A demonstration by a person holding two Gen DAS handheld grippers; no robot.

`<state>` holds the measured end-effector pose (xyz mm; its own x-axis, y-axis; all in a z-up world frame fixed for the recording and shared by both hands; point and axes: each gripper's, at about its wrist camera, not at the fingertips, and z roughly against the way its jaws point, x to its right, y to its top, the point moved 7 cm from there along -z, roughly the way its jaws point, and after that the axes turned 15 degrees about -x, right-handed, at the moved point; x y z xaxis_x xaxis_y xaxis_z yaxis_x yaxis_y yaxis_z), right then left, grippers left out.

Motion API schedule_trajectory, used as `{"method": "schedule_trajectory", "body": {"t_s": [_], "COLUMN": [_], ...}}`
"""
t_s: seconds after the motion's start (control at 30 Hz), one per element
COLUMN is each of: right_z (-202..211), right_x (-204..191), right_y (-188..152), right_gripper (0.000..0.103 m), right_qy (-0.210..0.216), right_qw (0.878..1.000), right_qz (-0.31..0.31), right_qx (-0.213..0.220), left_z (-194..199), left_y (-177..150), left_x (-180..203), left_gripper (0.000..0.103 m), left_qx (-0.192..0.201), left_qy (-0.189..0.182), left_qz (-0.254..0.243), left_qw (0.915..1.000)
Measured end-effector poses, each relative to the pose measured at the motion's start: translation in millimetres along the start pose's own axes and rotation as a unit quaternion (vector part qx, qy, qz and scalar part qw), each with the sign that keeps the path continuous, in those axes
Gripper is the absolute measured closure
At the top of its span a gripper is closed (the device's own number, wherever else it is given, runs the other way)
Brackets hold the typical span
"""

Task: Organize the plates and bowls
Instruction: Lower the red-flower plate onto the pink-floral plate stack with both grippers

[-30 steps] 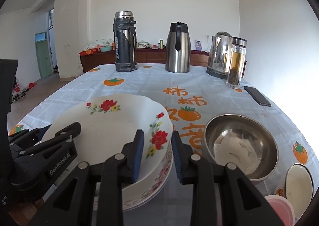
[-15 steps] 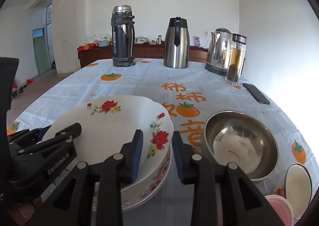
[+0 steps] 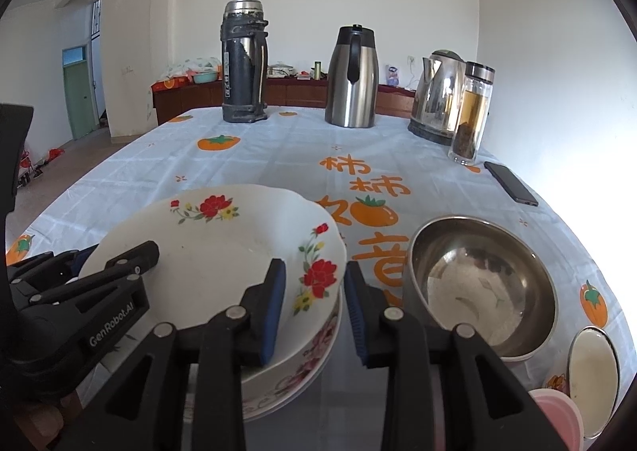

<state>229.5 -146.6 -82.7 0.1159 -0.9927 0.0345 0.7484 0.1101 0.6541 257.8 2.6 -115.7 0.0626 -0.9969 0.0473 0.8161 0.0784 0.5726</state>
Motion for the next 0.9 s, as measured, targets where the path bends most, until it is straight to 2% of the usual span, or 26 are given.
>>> {"method": "schedule_trajectory", "body": {"t_s": [0.67, 0.9], "right_z": [-3.0, -3.2], "right_x": [-2.2, -3.0], "right_y": [-2.8, -3.5], "right_gripper": [0.071, 0.071], "right_qy": [-0.013, -0.015], "right_qw": [1.000, 1.000], "right_qz": [0.014, 0.018], "right_qx": [-0.014, -0.017], "left_z": [-4.1, -3.2], "left_y": [-1.0, -2.8], "left_x": [1.8, 2.1], "left_gripper": [0.064, 0.060], "left_qx": [-0.013, -0.014], "left_qy": [-0.008, -0.017], "left_qz": [-0.002, -0.005], "left_qw": [0.9999, 0.9998]}}
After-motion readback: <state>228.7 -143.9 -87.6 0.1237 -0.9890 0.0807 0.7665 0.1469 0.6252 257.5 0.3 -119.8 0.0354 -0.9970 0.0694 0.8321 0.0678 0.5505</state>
